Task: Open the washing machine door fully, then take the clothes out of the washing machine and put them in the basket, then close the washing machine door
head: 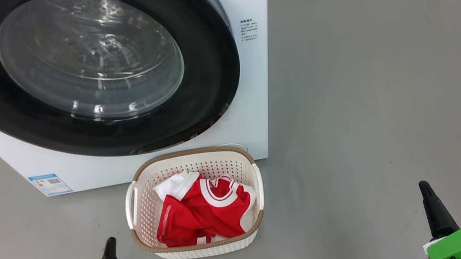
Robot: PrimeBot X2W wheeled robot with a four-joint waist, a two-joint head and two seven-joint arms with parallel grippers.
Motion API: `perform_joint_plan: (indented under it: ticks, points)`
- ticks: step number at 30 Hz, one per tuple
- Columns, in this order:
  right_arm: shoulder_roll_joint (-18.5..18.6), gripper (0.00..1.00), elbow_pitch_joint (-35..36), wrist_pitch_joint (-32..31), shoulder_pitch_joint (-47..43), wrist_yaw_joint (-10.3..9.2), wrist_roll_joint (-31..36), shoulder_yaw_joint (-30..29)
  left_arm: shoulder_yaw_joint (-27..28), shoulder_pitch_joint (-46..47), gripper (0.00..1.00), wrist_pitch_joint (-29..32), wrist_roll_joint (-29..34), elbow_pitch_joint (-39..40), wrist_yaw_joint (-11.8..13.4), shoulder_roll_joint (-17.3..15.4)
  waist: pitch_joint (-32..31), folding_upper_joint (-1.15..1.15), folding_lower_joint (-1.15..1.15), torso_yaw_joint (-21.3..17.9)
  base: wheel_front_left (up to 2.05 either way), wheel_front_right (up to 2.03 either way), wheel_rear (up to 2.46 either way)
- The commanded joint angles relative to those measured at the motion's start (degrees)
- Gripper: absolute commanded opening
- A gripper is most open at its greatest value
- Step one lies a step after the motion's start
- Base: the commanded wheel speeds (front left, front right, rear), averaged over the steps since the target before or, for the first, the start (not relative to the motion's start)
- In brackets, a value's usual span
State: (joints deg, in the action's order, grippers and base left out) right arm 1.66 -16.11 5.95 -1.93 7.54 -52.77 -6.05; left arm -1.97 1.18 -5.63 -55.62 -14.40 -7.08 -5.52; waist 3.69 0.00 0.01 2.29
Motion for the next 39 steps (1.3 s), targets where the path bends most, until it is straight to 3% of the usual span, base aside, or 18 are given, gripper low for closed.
perform_joint_plan:
  ticks: [1, 39]
  points:
    - [1.11, 0.0, 1.59, -0.54, 2.39, -0.02, -1.98, 0.74, 1.47, 2.11, 0.0, 0.32, -1.77, 1.02, -0.19, -0.44, -0.11, 0.0, 0.0, -0.08, 0.0, 0.0, 0.0]
    - [1.71, 0.0, 1.92, -6.91, 5.67, -0.04, -24.51, 0.77, 4.72, 3.73, 0.0, 6.54, -22.86, 0.66, -0.32, 0.74, -2.1, 0.0, 0.0, -1.37, 0.0, 0.0, 0.0]
